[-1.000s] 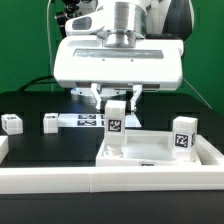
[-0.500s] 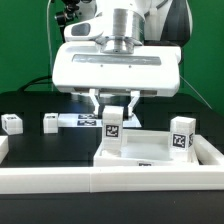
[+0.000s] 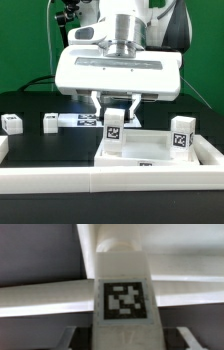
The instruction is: Assemble square table
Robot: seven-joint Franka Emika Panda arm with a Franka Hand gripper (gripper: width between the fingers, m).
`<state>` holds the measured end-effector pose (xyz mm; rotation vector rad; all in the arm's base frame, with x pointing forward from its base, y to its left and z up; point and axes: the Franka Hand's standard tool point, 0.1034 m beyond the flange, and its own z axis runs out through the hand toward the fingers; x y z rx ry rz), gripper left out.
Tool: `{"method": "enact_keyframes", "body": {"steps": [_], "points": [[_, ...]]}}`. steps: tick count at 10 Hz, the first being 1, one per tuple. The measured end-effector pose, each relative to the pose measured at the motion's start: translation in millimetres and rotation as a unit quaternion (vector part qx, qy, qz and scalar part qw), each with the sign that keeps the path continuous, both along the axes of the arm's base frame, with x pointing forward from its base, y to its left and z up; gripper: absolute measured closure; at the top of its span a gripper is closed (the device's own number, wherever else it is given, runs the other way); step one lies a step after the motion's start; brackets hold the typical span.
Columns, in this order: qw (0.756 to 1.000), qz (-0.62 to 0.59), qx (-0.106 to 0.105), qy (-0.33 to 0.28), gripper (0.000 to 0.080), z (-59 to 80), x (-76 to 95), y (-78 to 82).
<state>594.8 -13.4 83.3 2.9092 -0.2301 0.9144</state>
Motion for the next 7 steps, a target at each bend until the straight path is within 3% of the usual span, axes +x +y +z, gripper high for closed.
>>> {"method": "enact_keyframes", "body": {"steps": [3, 4, 5, 7], "points": [[1.000, -0.001, 0.006, 0.016, 0.0500, -2.9, -0.9, 0.2], [1.000, -0.001, 0.006, 0.016, 0.0309, -3.0, -1.0, 0.2], [1.000, -0.001, 0.006, 0.017, 0.0203, -3.4, -1.3, 0.2], [1.000, -0.001, 0.006, 0.017, 0.0159, -3.6, -1.4, -0.1]]}}
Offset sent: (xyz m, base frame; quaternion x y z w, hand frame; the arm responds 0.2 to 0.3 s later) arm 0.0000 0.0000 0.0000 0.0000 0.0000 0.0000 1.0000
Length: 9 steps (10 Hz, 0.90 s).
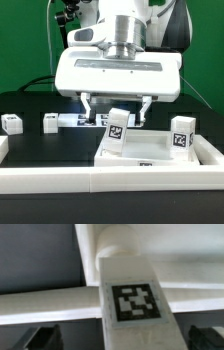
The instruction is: Assemble square table
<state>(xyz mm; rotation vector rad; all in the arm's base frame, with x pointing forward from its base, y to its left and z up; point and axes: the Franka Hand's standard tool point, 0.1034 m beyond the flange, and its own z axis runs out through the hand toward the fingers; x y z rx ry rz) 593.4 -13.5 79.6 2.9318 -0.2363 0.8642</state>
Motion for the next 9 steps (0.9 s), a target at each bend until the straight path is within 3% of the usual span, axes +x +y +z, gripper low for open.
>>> {"method": "enact_keyframes", "body": {"steps": [2, 6, 8, 9], "points": [[1.000, -0.002, 0.001, 0.001, 0.0151, 1.7, 0.3, -1.8], [1.000, -0.003, 0.014, 0.010, 0.0150, 18.9, 5.6, -1.8], [0.999, -0.002, 0.020, 0.029, 0.0150, 14.2, 3.5, 0.7], [0.997, -0.002, 0.035, 0.073, 0.0150, 7.8, -1.1, 3.9]]}}
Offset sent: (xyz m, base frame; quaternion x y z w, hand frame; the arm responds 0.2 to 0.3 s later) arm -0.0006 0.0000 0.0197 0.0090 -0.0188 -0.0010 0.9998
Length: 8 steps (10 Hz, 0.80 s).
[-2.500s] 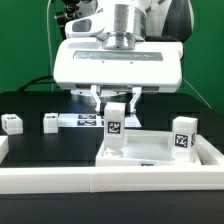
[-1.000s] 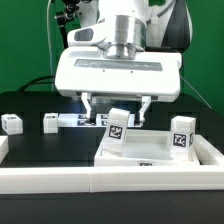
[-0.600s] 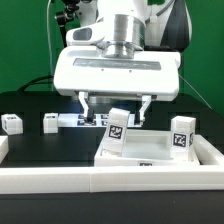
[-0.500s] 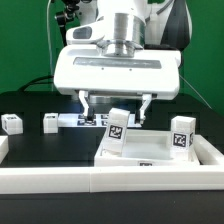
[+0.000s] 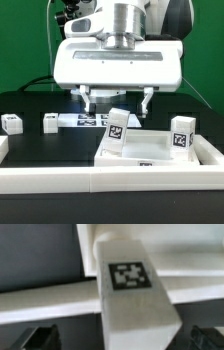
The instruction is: Assemble square table
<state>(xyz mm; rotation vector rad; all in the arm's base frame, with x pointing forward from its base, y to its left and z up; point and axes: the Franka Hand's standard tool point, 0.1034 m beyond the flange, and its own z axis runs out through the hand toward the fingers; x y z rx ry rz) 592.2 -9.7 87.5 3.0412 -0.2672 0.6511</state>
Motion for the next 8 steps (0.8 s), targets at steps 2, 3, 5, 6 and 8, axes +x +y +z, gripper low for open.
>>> {"method": "enact_keyframes", "body": {"steps": [2, 3, 5, 6, 8], "points": [[0.997, -0.002, 0.027, 0.077, 0.0150, -3.0, 0.5, -1.0], [0.994, -0.002, 0.036, 0.104, 0.0150, -4.0, -1.3, -0.4], [0.983, 0.000, 0.060, 0.176, 0.0150, -4.3, -4.8, 1.2], [0.979, 0.000, 0.065, 0.192, 0.0150, -3.7, -3.5, 0.9], [0.969, 0.001, 0.078, 0.234, 0.0150, -4.2, -0.7, -0.6]]}}
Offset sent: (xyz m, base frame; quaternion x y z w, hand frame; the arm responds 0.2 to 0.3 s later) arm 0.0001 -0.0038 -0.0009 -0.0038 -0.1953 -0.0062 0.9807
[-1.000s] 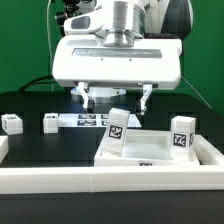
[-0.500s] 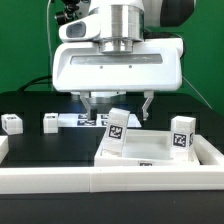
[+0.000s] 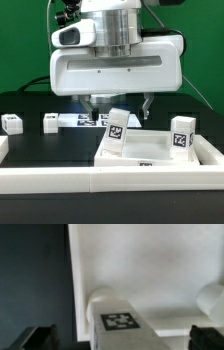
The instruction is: Assemble square table
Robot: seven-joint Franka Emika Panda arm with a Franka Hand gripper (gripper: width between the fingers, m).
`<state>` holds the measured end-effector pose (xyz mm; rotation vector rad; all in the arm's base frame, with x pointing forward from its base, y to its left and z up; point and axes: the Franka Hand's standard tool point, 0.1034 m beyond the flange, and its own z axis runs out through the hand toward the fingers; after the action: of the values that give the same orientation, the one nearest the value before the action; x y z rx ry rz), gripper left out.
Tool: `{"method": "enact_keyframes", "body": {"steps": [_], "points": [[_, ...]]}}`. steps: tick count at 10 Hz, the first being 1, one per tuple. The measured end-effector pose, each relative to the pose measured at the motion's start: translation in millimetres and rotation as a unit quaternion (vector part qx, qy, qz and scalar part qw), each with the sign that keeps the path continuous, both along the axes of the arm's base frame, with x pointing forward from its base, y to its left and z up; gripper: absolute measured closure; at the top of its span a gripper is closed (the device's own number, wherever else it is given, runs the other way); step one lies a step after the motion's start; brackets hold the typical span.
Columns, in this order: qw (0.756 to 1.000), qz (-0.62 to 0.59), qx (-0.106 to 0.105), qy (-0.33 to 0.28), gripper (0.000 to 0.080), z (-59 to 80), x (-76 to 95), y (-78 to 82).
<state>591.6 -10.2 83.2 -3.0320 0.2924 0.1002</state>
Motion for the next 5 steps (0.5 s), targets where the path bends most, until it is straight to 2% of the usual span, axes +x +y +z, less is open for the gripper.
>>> {"method": "enact_keyframes", "body": {"steps": [3, 5], "points": [[1.000, -0.004, -0.004, -0.011, 0.0150, 1.5, 7.8, -7.5], [1.000, -0.004, -0.004, -0.013, 0.0150, 0.9, 7.7, -6.6]]}}
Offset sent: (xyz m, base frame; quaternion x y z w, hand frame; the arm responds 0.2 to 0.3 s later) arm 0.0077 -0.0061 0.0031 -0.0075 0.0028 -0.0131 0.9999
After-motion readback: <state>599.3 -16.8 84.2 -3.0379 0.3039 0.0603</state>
